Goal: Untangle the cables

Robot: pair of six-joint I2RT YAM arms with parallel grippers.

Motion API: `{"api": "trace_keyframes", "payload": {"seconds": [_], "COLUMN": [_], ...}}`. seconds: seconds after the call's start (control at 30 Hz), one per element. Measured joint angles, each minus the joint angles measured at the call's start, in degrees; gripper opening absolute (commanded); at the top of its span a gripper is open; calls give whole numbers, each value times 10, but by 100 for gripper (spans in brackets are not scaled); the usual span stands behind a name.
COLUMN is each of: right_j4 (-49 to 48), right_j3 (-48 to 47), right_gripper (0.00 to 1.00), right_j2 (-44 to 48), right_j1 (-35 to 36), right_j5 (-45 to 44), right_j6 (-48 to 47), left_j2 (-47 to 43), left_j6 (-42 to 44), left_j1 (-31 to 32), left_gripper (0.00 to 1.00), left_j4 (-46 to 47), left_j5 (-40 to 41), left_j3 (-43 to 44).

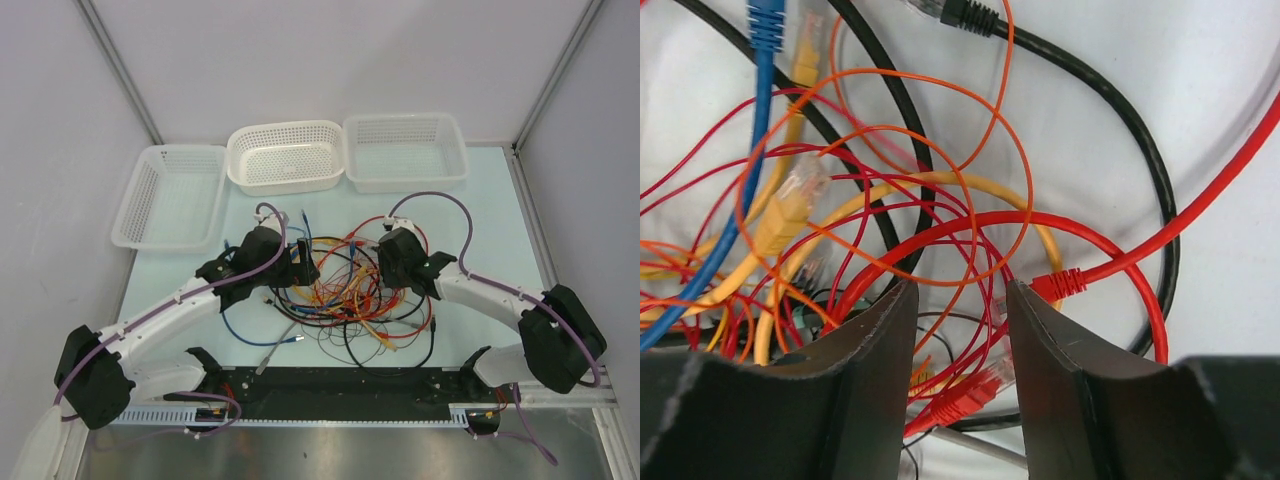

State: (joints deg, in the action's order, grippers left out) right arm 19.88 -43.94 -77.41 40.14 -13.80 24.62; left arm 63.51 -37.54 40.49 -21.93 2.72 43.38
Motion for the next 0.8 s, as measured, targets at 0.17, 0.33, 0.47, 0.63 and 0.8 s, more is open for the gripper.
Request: {"api": "trace_keyframes", "payload": {"seconds": [0.17, 0.33, 0.47, 0.63, 0.8], "right_j4": [-10, -17, -7, 45, 72], "right_j3": [0, 0, 1, -55, -202], "right_gripper": [35, 8, 0, 0, 0], "right_j2": [-27, -27, 12, 123, 185], "right_j1": [-5, -8, -7, 3, 17], "right_j5": [2, 3, -3, -22, -37], "right_j6": [2, 3, 8, 3, -19], "left_j2": [0, 0, -2, -15, -25], "left_j6": [0, 0, 0, 0, 7], "left_j1": [0, 0, 0, 0, 0], "left_gripper": [100, 100, 100, 100, 100], "left_j4": [0, 0, 0, -1, -9], "left_j5": [0, 0, 1, 14, 31], "left_j3": [-4, -7, -7, -6, 19]}}
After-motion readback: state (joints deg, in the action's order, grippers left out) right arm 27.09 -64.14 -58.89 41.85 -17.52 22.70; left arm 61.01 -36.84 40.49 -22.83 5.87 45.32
